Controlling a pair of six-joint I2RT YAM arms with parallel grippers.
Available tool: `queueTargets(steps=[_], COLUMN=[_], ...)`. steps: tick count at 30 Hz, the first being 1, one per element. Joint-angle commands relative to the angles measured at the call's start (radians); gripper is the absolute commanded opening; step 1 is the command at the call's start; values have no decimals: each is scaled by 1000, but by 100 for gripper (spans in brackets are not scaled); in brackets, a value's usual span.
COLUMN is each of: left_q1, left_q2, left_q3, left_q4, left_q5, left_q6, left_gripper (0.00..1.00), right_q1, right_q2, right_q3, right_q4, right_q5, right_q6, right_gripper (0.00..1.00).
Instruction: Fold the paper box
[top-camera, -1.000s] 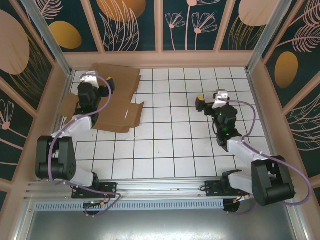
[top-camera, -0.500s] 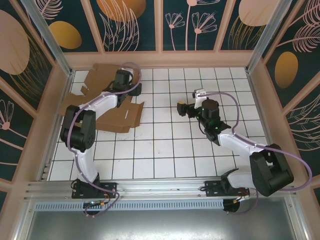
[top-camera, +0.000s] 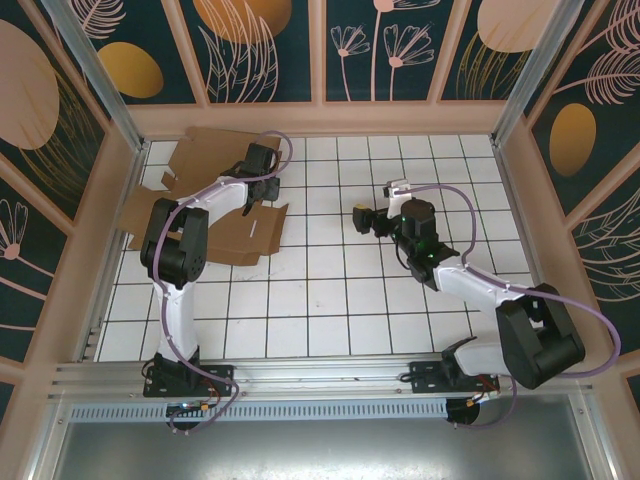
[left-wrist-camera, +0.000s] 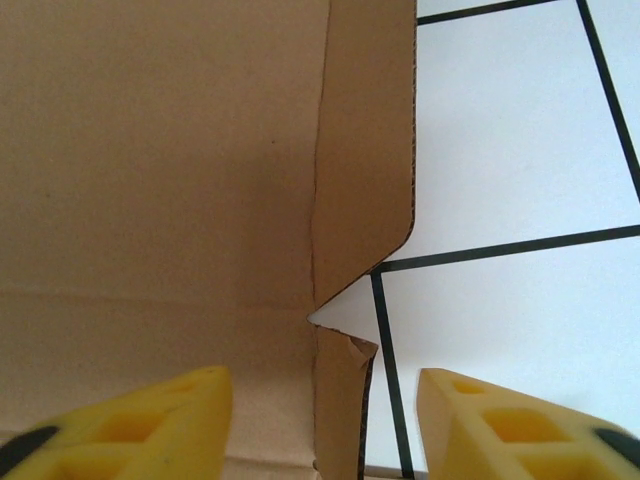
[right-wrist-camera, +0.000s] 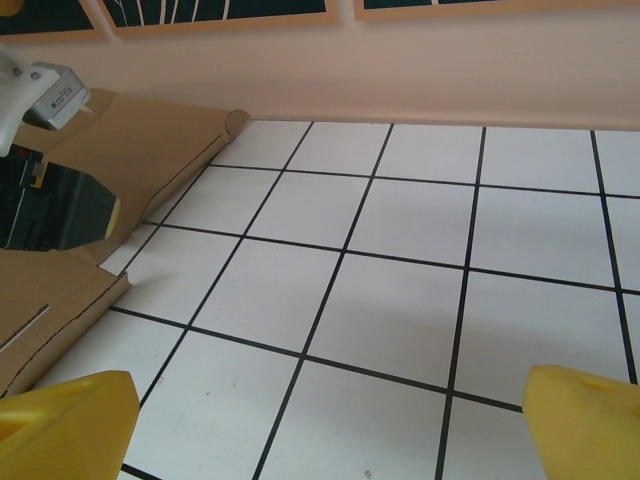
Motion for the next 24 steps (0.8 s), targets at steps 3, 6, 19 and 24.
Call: queueTargets(steps=[3, 6, 19, 24], left_q1=[-5, -6, -65, -143], left_q2=[27, 35, 17, 17], left_q3=[19, 15, 3, 20], left_q4=[-53, -52, -46, -31], left_q5=[-29, -43, -52, -43], left_q6=[2, 11, 3, -19], left_gripper=[38, 24, 0, 0], right_q1=[8, 10, 13, 1], right_q2=[21, 27, 1, -2], right_q3=[-20, -20, -21, -31], right_q4=[73, 81, 77, 101], right_q5=[11, -1, 43, 41], right_q6=[32, 17, -41, -32], right_gripper=[99, 99, 99, 99])
